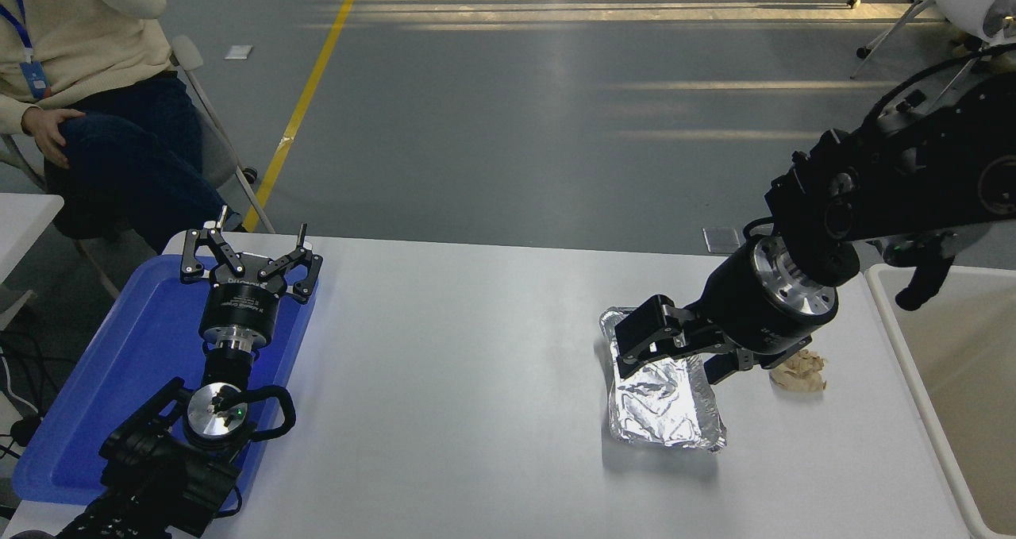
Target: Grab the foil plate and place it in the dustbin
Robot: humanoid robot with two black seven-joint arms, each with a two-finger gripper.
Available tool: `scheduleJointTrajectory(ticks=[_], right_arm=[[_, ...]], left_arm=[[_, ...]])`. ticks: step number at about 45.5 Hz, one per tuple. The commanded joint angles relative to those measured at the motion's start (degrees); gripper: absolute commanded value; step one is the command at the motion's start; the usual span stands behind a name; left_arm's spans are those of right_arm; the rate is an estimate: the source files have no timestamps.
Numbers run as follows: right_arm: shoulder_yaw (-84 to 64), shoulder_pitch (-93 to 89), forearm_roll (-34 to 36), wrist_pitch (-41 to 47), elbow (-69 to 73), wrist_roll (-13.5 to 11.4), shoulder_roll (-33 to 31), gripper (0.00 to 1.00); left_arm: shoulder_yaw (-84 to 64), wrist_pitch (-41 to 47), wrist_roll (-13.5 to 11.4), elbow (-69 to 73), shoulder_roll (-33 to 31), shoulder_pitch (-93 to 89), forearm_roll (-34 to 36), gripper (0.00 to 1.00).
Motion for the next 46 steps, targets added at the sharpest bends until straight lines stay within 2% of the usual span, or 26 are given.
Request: scheduleJointTrajectory(ticks=[1,16,29,46], right_arm=[[-0.4,-0.67,-0.31,-0.33,0.0,0.0,-1.15,1.0],[-1.37,-4.18,-4.71,-3.14,-0.07,0.0,-4.23,1.0],[-1.89,-8.31,-7.61,-9.65,-1.47,-0.79,-3.09,1.0],[-5.05,-18.5,-7.87,-15.71,-10.17,-0.71,-1.06,1.0]], left_arm=[[0.0,0.0,0.0,0.0,0.0,0.0,0.0,1.0],[0.09,0.0,0.0,0.0,0.0,0.0,0.0,1.0],[0.09,0.0,0.09,0.0,0.0,0.0,0.09,1.0],[0.09,0.0,0.09,0.0,0.0,0.0,0.0,1.0]])
